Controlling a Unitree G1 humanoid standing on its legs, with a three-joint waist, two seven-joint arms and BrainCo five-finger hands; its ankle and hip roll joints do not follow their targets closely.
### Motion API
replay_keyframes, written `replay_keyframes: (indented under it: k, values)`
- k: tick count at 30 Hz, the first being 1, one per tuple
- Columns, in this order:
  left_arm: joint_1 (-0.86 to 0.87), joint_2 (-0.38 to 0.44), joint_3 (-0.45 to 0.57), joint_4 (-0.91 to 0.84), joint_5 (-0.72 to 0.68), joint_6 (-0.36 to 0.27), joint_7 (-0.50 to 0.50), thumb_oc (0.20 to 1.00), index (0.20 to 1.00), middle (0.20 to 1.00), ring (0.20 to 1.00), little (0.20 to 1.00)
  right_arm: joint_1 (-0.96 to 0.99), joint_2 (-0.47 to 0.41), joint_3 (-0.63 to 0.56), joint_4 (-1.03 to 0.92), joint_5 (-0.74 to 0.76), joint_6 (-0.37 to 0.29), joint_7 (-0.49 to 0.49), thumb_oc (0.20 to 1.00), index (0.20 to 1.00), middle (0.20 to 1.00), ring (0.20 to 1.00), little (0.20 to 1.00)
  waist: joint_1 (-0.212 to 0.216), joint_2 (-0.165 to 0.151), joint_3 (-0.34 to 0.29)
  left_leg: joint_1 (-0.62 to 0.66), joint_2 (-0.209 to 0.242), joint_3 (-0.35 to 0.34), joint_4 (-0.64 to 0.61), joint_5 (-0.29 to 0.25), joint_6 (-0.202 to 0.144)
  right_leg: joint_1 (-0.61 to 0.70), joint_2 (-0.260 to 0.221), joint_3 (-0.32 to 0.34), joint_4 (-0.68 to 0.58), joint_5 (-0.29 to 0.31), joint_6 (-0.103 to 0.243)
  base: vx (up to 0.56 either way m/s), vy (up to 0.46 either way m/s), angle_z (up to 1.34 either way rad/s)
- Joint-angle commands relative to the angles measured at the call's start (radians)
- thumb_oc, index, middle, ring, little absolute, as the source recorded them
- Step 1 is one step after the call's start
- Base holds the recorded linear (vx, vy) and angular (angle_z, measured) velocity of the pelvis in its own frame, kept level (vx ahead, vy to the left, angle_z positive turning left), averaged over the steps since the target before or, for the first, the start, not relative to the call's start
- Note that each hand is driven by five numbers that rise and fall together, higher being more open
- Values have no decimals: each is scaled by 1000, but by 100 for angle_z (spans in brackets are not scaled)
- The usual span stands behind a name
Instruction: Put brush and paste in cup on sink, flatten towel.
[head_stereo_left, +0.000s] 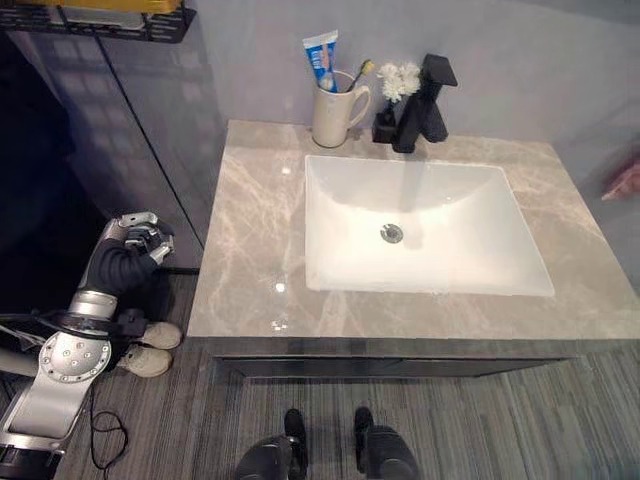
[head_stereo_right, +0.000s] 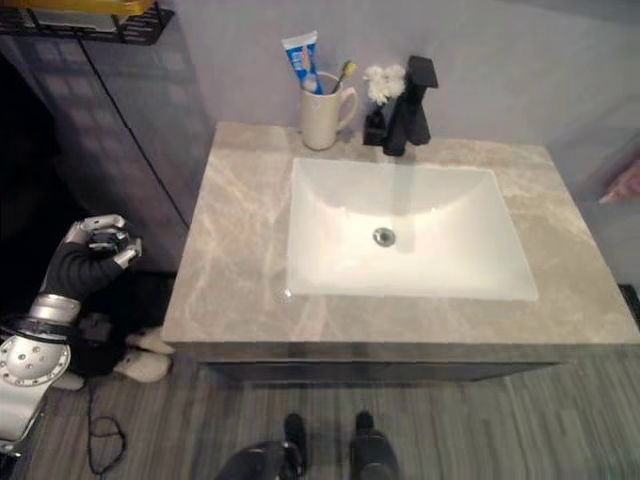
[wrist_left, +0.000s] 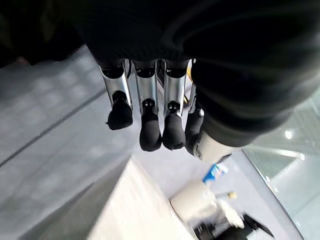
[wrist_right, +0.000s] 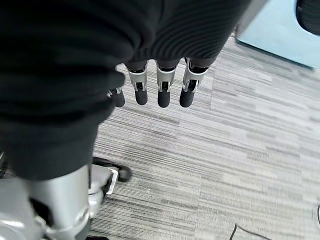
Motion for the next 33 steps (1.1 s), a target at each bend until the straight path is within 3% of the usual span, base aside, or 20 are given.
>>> replay_keyframes:
  k: [1,3,5,6,7,9,10,12,15,18,22,23,25,28,33]
  values:
    - [-9,10,40,-100,23,-29,-13,200,200,200,200,200,13,-21,10,11,-1,-1,-14,1000,1000,1000,1000,1000,-20,-3,-52,60,55,26,-81,-1,-105,24,26,-53,-11,31,-20,-139,-15,-86]
    - [-12,9,36,-103,23,-27,-15,200,200,200,200,200,12,-21,9,4,1,-2,-16,1000,1000,1000,1000,1000,-14,-2,-54,61,62,43,-93,7,-104,29,19,-63,-3,31,-20,-98,-16,-94]
    - [-17,-7,27,-104,35,-20,-8,200,200,200,200,200,5,-19,13,-11,1,-2,-19,1000,1000,1000,1000,1000,-2,-2,-63,53,85,100,-108,32,-109,70,-17,-137,3,37,-14,-144,-26,-71]
    - [-18,-7,26,-103,35,-20,-8,200,200,200,200,200,5,-19,12,-11,1,-2,-19,1000,1000,1000,1000,1000,1,-2,-61,56,85,103,-110,33,-109,71,-17,-135,3,37,-14,-156,-13,-58]
    - [-20,-16,23,-102,41,-19,-4,200,200,200,200,200,1,-20,11,-13,4,-3,-22,1000,1000,1000,1000,1000,6,-5,-66,53,92,127,-110,38,-108,86,-25,-167,6,39,-14,-95,-8,-108]
    - [-15,-43,34,-102,38,-24,4,200,200,200,200,200,-7,-27,4,-10,8,-2,-33,1000,1000,1000,1000,1000,38,-23,-80,54,111,210,-115,26,-122,160,-40,-301,-60,-5,0,-119,-27,-121]
    - [-14,-43,34,-102,38,-24,4,200,200,200,200,200,-6,-27,4,-11,8,-2,-34,1000,1000,1000,1000,1000,42,-23,-78,58,114,214,-114,25,-124,166,-37,-298,-69,-2,-1,-100,-60,-102]
    - [-21,-60,35,-103,26,-27,6,200,200,200,200,200,-13,-28,8,-15,4,-2,-42,1000,1000,1000,1000,1000,55,-20,-75,55,141,264,-108,43,-134,161,-34,-372,-92,-29,-18,-80,-104,-144]
    - [-51,-110,-21,-103,3,-42,-4,200,200,200,200,200,6,-38,5,-13,0,-4,-57,1000,1000,1000,1000,1000,32,-21,-76,51,169,297,-83,53,-149,168,28,-307,-165,-67,-46,-39,-202,-96]
    - [-91,-148,-85,-84,-11,-49,-2,200,200,200,200,200,16,-50,-24,-6,24,-10,-91,1000,1000,1000,1000,1000,9,-8,-74,49,192,297,-66,68,-175,179,73,-234,-226,-68,-66,8,-215,-60]
    - [-129,-184,-155,-60,-25,-57,-7,200,200,200,200,200,15,-69,-80,-59,147,-47,-104,1000,1000,1000,1000,1000,0,7,-68,19,178,168,-8,47,-191,175,107,-147,-256,-66,-85,24,-133,-87]
    - [-151,-197,-176,-50,-16,-62,4,200,200,200,200,200,0,-86,-56,-128,146,-64,-108,1000,1000,1000,1000,1000,27,3,-48,-18,122,21,39,42,-184,161,119,-106,-269,-38,-98,-51,-106,-59]
    - [-137,-218,-171,-55,-14,-74,22,200,200,200,200,200,-26,-110,-9,-223,128,-79,-106,1000,1000,1000,1000,1000,61,2,-41,-24,28,-171,65,-12,-165,154,145,-6,-271,-30,-101,44,-75,-140]
    - [-137,-225,-192,-57,-12,-84,29,200,200,200,200,200,-39,-152,37,-372,57,-88,-124,1000,1000,1000,1000,1000,79,11,-56,-42,-49,-308,36,4,-154,134,171,72,-279,-13,-101,113,24,-172]
    - [-134,-237,-245,-19,-15,-71,15,200,200,200,200,200,8,-191,14,-540,33,-96,-117,1000,1000,1000,1000,1000,42,20,-53,-29,-58,-292,19,-4,-129,106,185,134,-248,-19,-94,81,123,-56]
